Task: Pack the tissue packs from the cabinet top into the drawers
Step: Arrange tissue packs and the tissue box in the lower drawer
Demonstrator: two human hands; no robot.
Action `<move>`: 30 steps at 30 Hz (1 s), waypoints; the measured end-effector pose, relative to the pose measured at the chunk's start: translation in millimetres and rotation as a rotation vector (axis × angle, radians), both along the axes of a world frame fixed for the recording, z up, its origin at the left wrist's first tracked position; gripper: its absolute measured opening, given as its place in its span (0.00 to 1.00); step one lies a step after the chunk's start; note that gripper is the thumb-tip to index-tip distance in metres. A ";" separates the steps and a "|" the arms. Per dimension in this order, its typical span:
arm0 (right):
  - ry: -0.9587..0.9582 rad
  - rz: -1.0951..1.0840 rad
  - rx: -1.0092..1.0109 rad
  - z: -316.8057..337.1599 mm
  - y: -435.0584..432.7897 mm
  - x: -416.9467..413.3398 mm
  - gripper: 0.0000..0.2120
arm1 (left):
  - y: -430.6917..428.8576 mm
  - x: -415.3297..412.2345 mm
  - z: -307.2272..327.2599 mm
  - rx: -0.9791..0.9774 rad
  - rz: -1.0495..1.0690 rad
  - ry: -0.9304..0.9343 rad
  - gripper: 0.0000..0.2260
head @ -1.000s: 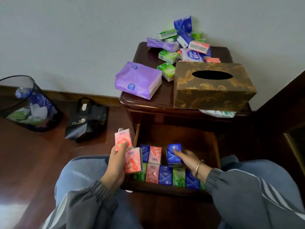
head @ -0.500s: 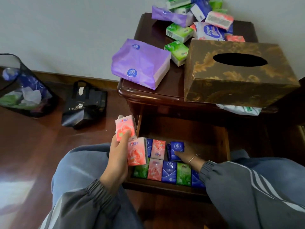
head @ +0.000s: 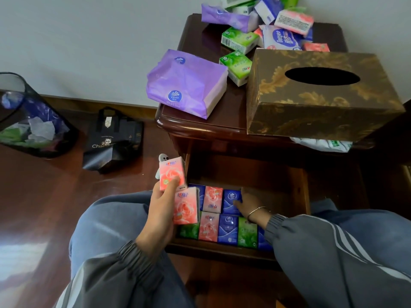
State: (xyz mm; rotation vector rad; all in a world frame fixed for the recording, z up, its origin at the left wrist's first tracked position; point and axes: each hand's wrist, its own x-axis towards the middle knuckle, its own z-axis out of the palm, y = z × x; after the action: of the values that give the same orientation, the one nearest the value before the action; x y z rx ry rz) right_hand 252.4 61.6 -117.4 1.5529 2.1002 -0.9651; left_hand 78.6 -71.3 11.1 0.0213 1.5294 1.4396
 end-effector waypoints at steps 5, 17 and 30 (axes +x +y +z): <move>0.011 -0.020 0.080 0.5 -6.9 -4.3 0.16 | -1.3 0.1 -1.9 0.001 -0.011 0.003 0.04; 0.491 -0.120 -0.040 97.7 -36.5 -13.6 0.13 | 1.6 8.3 -6.8 0.055 -0.038 -0.059 0.14; 0.715 -0.457 -0.216 144.3 -68.3 -9.5 0.09 | -6.2 24.1 -6.2 0.110 -0.034 0.076 0.07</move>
State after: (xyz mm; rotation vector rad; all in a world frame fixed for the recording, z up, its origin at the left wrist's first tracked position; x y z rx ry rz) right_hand 242.9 -6.7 26.9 1.7799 1.9565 -2.0896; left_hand 102.7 -77.6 4.9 0.1693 1.5024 1.5087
